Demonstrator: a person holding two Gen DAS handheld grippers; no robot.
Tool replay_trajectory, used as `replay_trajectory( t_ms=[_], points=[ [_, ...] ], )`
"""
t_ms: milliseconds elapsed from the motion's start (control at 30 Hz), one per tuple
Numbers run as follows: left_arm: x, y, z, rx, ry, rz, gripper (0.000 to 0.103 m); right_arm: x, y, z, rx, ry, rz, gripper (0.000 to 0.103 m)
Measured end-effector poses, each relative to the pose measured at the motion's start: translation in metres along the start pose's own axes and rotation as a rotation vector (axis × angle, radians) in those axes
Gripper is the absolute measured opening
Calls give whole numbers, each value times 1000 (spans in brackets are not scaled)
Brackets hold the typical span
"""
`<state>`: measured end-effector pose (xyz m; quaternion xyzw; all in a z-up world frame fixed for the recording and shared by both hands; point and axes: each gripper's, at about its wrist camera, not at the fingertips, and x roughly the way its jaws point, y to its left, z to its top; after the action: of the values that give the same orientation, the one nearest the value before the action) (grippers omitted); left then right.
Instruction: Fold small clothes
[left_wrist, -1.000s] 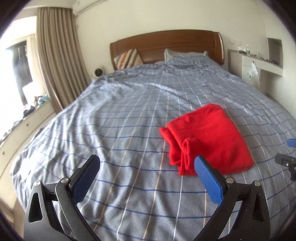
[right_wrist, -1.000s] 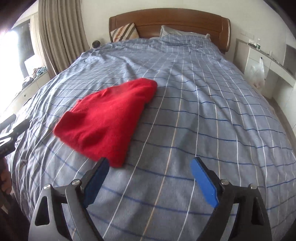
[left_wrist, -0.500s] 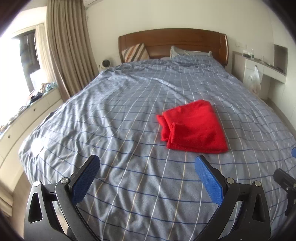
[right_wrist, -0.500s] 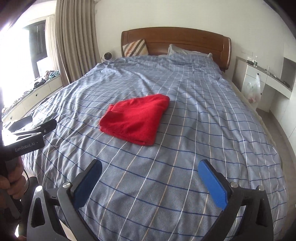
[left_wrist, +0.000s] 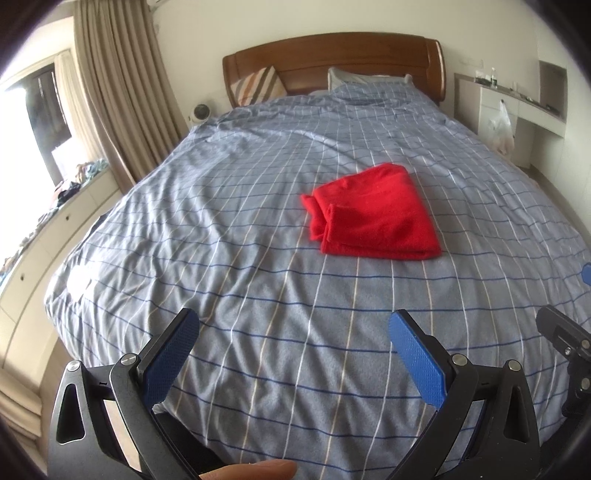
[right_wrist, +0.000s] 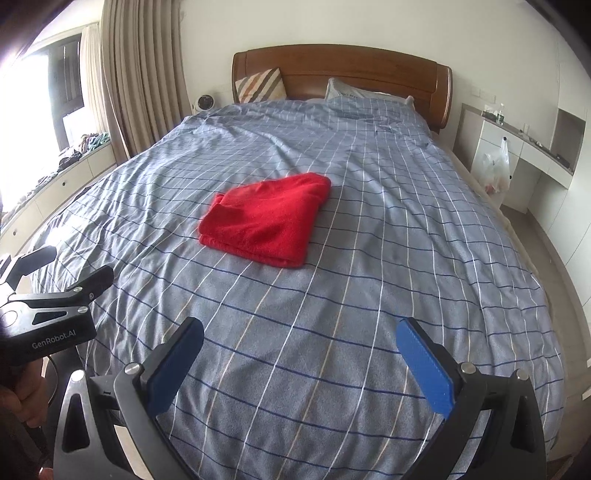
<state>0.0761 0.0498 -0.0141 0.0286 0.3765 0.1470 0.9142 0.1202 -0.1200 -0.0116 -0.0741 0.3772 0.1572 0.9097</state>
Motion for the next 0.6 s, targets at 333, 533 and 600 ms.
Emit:
replay_trajectory(
  t_ms=[333,533,600],
  points=[
    [-28,1,-20,44,-10,-113,103,-33,8,-24,6,-5,-4,102],
    [-43,-9,-33,106,-5,-131,103,-56,3,-39,22,6,-23,102],
    [-49,-10,-35,116,-20,-124,103,-61,3,-43,9,13,-39,102]
  ],
)
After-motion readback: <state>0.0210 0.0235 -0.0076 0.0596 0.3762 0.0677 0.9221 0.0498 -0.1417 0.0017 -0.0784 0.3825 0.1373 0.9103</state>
